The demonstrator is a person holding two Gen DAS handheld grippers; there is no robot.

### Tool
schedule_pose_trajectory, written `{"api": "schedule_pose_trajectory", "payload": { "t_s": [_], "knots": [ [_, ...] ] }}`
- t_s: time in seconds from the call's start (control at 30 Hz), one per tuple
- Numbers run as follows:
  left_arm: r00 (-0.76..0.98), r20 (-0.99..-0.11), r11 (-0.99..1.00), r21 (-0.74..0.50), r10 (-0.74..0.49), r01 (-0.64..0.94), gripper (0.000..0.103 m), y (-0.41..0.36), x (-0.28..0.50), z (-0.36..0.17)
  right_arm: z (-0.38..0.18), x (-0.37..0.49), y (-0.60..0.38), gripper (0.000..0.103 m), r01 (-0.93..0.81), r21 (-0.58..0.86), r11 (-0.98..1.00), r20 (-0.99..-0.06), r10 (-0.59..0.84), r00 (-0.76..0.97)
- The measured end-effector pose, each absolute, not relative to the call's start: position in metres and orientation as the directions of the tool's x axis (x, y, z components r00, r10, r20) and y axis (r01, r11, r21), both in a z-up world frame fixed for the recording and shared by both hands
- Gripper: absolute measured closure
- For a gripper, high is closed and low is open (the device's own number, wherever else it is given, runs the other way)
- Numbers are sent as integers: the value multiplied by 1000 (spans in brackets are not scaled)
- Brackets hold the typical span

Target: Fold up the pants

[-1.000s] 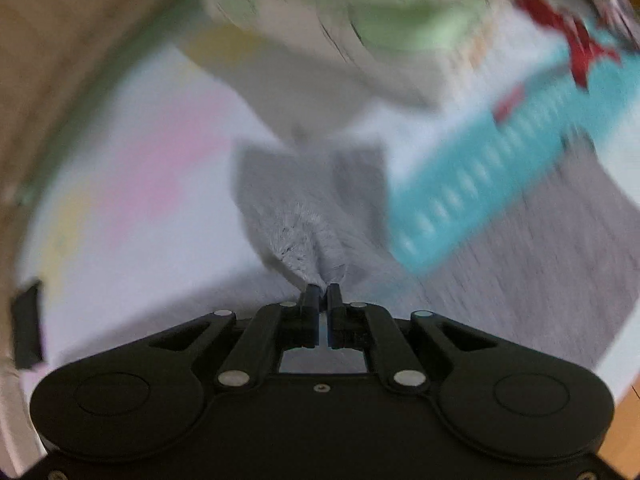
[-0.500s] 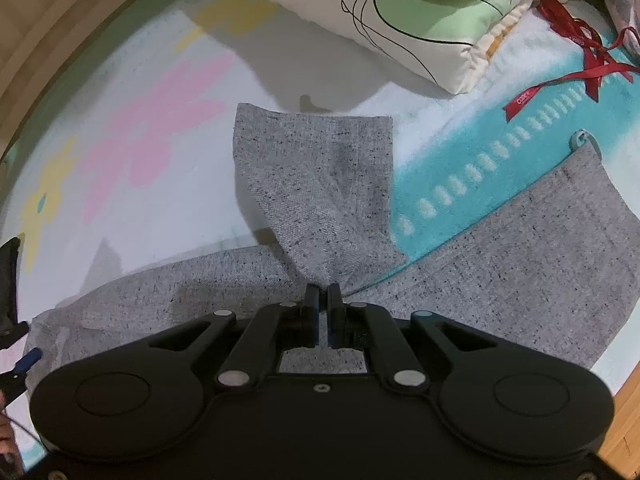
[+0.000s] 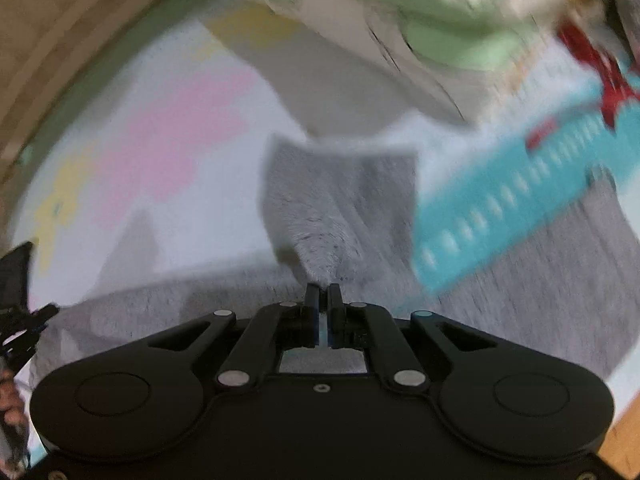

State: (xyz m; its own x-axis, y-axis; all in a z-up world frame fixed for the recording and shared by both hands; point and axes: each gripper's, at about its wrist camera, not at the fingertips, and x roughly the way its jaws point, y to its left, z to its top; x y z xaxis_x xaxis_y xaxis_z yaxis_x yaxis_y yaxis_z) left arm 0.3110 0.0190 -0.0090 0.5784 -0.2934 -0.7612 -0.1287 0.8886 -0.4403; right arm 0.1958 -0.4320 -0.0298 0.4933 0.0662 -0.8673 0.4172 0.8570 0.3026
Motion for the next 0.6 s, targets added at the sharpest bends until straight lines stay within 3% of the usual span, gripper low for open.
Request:
{"api": "schedule_pose_trajectory", "payload": {
  "t_s": [0.17, 0.3, 0.47, 0.6],
  "knots": [
    [708, -648, 922, -387, -280, 10, 100, 30, 230, 61, 24, 193, -429, 95, 335, 404, 851, -733, 81, 676],
    [726, -614, 923, -378, -309, 73, 100, 44, 145, 59, 49, 150, -429, 95, 302, 455, 838, -701, 128, 702],
    [616, -711, 913, -407, -339, 32, 100, 57, 81, 1, 9, 97, -429, 95, 359, 400, 843, -819, 153, 554],
    [501, -808, 936, -351, -308, 9, 100, 51, 58, -53, -49, 83, -421, 94, 436, 247, 865, -946, 117, 303]
  ]
}}
